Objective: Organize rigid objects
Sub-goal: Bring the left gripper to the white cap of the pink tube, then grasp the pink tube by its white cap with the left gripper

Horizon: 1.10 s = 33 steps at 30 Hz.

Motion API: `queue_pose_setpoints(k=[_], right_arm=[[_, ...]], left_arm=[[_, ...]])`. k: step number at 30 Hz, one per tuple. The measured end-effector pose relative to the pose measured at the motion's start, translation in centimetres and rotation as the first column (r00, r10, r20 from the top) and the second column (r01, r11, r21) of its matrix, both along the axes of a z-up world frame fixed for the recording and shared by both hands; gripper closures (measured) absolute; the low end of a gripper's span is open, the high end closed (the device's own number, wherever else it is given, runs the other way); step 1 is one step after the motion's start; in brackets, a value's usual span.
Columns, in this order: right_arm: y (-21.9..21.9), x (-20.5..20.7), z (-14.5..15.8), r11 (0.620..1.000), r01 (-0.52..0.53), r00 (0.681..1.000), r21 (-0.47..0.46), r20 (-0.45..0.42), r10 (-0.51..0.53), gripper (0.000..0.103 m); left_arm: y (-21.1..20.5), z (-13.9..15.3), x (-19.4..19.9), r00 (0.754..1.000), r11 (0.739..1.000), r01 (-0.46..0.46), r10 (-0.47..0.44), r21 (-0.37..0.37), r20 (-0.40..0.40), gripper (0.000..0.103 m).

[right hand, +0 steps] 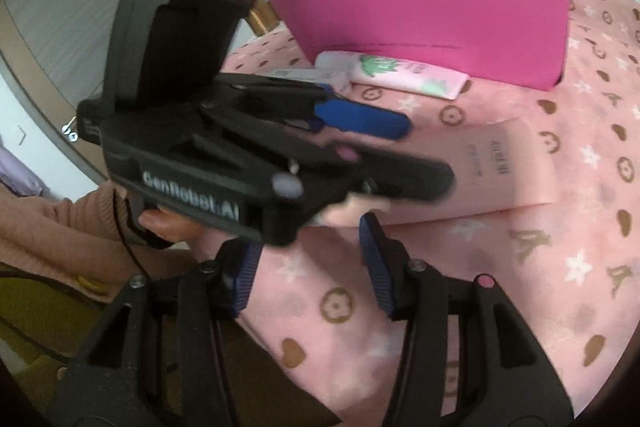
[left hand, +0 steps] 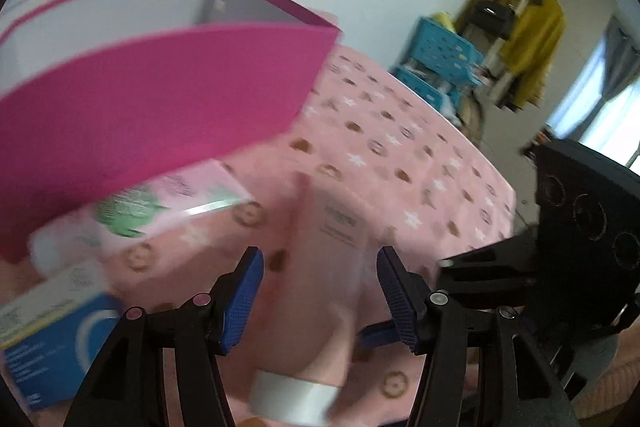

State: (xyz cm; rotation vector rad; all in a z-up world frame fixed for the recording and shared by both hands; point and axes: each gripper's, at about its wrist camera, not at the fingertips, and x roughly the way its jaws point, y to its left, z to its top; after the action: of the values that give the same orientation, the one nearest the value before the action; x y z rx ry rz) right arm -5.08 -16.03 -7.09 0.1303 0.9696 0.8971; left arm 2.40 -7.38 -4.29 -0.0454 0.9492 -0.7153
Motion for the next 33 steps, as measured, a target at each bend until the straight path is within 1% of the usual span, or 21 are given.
queue_pose_setpoints(k=[2, 5, 6, 10, 13, 15, 17, 19, 22, 23, 24, 26, 33], right_arm=[[-1.1, 0.2, 0.3, 1.0, 0.027, 1.0, -0.004, -0.002, -0.027, 0.051], [-3.5, 0.9, 0.9, 0.995, 0.099, 0.995, -0.008, 0.012, -0.099, 0.051], [-4.3, 1.4, 1.0, 0.991, 0.132, 0.991, -0.016, 0.016, -0.131, 0.051], [-7.4, 3.8, 1.0, 0.961, 0.276, 0.961, -0.035, 0.021, -0.275, 0.051], [-8.3, 5.5, 0.2, 0.943, 0.328, 0.944, -0.058, -0.003, -0.329, 0.051], [-8.5, 6.6, -0.4, 0.94, 0.335, 0.941, -0.057, -0.022, -0.337, 0.051], [-8.7, 7.2, -0.6, 0.941, 0.333, 0.942, -0.062, -0.023, -0.335, 0.051], [-8.0, 7.5, -0.7, 0.944, 0.326, 0.944, -0.057, -0.029, -0.328, 0.051], [-7.4, 7.8, -1.2, 0.949, 0.31, 0.949, -0.054, -0.039, -0.313, 0.051], [-7.2, 7.8, -1.4, 0.951, 0.304, 0.951, -0.052, -0.044, -0.306, 0.051], [-7.0, 7.8, -1.6, 0.952, 0.301, 0.952, -0.054, -0.046, -0.303, 0.051], [-6.9, 7.6, -1.7, 0.954, 0.295, 0.954, -0.054, -0.045, -0.297, 0.051], [-7.2, 6.6, -1.5, 0.952, 0.303, 0.95, -0.039, -0.062, -0.305, 0.049]], left_arm=[[1.3, 0.7, -0.6, 0.998, 0.999, -0.054, 0.054, -0.009, 0.029, 0.044], [3.6, 1.3, -1.8, 0.991, 0.992, -0.124, 0.124, -0.017, 0.051, 0.044], [4.2, 1.4, -2.3, 0.989, 0.99, -0.139, 0.14, -0.026, 0.047, 0.044], [5.6, 1.4, -4.2, 0.981, 0.982, -0.19, 0.19, -0.002, 0.043, 0.044], [6.0, 1.0, -5.4, 0.98, 0.98, -0.199, 0.199, -0.007, 0.017, 0.044], [6.0, 0.7, -6.2, 0.98, 0.979, -0.201, 0.201, -0.016, -0.01, 0.044], [5.9, 0.5, -7.0, 0.979, 0.979, -0.203, 0.203, 0.004, -0.018, 0.044], [5.7, 0.2, -7.6, 0.979, 0.98, -0.198, 0.198, 0.006, -0.043, 0.044], [5.1, -0.3, -7.9, 0.979, 0.983, -0.186, 0.185, 0.004, -0.079, 0.047], [5.0, -0.5, -7.8, 0.979, 0.983, -0.183, 0.182, 0.004, -0.088, 0.051], [4.7, -0.6, -7.7, 0.98, 0.984, -0.179, 0.178, 0.005, -0.091, 0.057], [4.5, -0.6, -7.5, 0.98, 0.984, -0.179, 0.178, 0.003, -0.092, 0.059], [4.3, -0.7, -6.3, 0.974, 0.977, -0.209, 0.212, 0.033, -0.08, 0.06]])
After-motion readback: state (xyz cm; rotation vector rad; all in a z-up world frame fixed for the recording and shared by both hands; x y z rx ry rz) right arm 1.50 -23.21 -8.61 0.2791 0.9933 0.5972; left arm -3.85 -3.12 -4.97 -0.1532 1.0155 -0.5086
